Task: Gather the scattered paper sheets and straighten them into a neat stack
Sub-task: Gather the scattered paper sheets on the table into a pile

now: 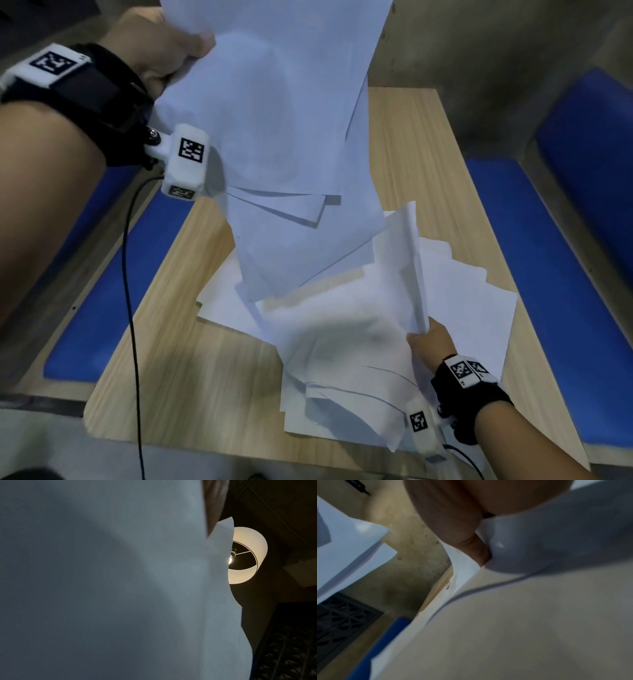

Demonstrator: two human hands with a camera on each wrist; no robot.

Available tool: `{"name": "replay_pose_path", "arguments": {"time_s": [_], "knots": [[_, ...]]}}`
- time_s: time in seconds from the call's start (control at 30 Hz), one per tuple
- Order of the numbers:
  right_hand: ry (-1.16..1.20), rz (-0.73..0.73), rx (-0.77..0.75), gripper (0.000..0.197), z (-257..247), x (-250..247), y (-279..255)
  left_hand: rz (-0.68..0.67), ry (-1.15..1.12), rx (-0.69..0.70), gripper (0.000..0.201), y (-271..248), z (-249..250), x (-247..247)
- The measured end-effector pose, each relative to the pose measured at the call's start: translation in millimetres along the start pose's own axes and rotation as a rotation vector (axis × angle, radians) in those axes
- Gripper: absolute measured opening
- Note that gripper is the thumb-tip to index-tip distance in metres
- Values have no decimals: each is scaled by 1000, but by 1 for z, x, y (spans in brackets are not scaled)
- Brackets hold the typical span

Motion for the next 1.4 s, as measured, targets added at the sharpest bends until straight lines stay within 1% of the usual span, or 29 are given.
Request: {"name": "replay_pose_path", "arguments": {"time_s": [0.03, 0.07, 0.1, 0.17, 0.2, 0.23, 0.27, 0.3, 0.33, 0.4, 0.47, 0.5, 0.53, 0.63, 0.7, 0.8, 0.9, 1.03, 1.07, 1.1, 1.13, 1.17, 1.2, 1.23, 1.27, 1.3, 1.33, 1.37, 1.4], "knots": [[38, -17, 1, 18, 1, 0, 0, -3, -24, -14, 40, -3, -3, 3], [85, -29, 3, 20, 0, 0, -1, -25, -36, -35, 28, -9, -10, 8], [133, -44, 10, 22, 2, 1, 0, -47, -54, -52, 18, -14, -26, 17], [259, -95, 25, 23, -1, 6, 0, -128, -66, -104, 33, -28, -67, 40], [313, -122, 35, 25, -2, 9, 0, -148, -84, -118, 32, -41, -88, 51], [358, -138, 51, 28, -1, 13, 2, -144, -102, -132, 22, -52, -111, 60], [400, -146, 69, 35, -1, 15, 5, -144, -120, -154, 17, -61, -132, 66], [434, -153, 82, 42, -1, 17, 6, -163, -128, -190, 24, -71, -154, 75], [455, -158, 78, 50, -1, 17, 8, -158, -105, -222, 24, -83, -170, 80], [437, -152, 29, 61, -5, 15, 9, -133, -55, -236, 19, -98, -194, 86], [431, -158, -34, 76, -11, 14, 5, -104, -125, -267, 28, -105, -208, 91], [422, -170, -69, 81, -13, 15, 3, -96, -143, -276, 31, -106, -212, 93], [397, -185, -112, 80, -14, 16, 1, -92, -148, -272, 31, -108, -213, 95], [324, -206, -192, 49, -14, 18, -2, -100, -148, -265, 19, -108, -214, 98], [350, -209, -175, 46, -11, 16, -2, -91, -216, -272, 10, -106, -217, 93], [389, -224, -154, 48, -5, 12, -2, -9, -303, -291, 9, -99, -227, 76], [427, -196, -137, 48, 3, 6, -1, 90, -362, -304, 12, -98, -226, 59], [480, -131, -28, 51, 27, 1, 7, 306, -410, -266, 8, -83, -219, 17], [490, -113, -6, 55, 34, 1, 9, 364, -421, -259, 7, -79, -216, 3], [502, -101, 14, 65, 40, 1, 11, 413, -439, -259, 11, -76, -211, -9], [514, -86, 23, 81, 47, 2, 14, 449, -459, -256, 18, -72, -209, -21], [515, -84, 32, 101, 50, 3, 15, 467, -474, -260, 24, -70, -205, -30], [517, -88, 35, 116, 55, 4, 17, 473, -487, -264, 28, -68, -202, -37], [528, -87, 37, 121, 58, 5, 19, 467, -507, -269, 29, -66, -199, -42], [524, -82, 37, 118, 60, 4, 20, 467, -521, -273, 25, -65, -199, -47], [523, -69, 40, 115, 62, 2, 18, 454, -542, -277, 16, -65, -198, -50], [517, -50, 31, 120, 64, 1, 19, 432, -564, -284, 12, -68, -198, -51], [496, -32, 30, 130, 64, -1, 17, 402, -588, -303, 21, -71, -201, -51], [485, -29, 32, 131, 62, -3, 15, 369, -611, -331, 31, -75, -208, -48]]}}
Point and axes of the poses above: each hand's wrist, its own y-axis towards the middle knuckle, its own x-axis out of the palm, z = x × y, the point moved 6 cm from there along y, towards the middle knuckle, and after that the axes turned 14 degrees about -y, right-handed, at the moved point
